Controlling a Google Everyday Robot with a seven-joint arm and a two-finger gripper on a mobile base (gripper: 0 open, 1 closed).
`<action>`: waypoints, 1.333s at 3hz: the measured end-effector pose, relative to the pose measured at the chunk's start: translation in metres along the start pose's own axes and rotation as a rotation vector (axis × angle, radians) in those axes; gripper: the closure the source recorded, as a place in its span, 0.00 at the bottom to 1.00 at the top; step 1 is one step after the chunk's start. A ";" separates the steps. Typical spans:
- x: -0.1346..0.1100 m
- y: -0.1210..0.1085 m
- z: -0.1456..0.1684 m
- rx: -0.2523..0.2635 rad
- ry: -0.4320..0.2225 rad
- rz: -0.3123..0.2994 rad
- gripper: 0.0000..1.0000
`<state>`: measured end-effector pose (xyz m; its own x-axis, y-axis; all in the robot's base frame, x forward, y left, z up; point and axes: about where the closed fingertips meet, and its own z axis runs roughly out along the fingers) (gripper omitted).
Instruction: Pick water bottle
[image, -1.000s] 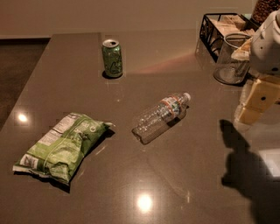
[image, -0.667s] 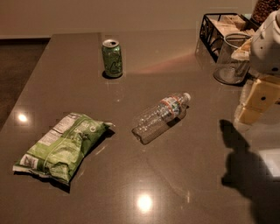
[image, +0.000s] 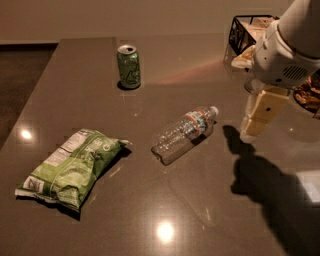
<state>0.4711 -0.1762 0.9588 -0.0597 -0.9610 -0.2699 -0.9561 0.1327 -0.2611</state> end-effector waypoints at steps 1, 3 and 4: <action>-0.027 -0.010 0.030 -0.052 -0.072 -0.117 0.00; -0.073 0.007 0.073 -0.152 -0.123 -0.383 0.00; -0.083 0.025 0.089 -0.194 -0.083 -0.494 0.00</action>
Offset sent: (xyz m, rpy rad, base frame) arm 0.0307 0.0964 -0.0547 0.0567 0.0506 0.4895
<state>0.4775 -0.0716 0.8922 0.4257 -0.8744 -0.2329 -0.9007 -0.3850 -0.2012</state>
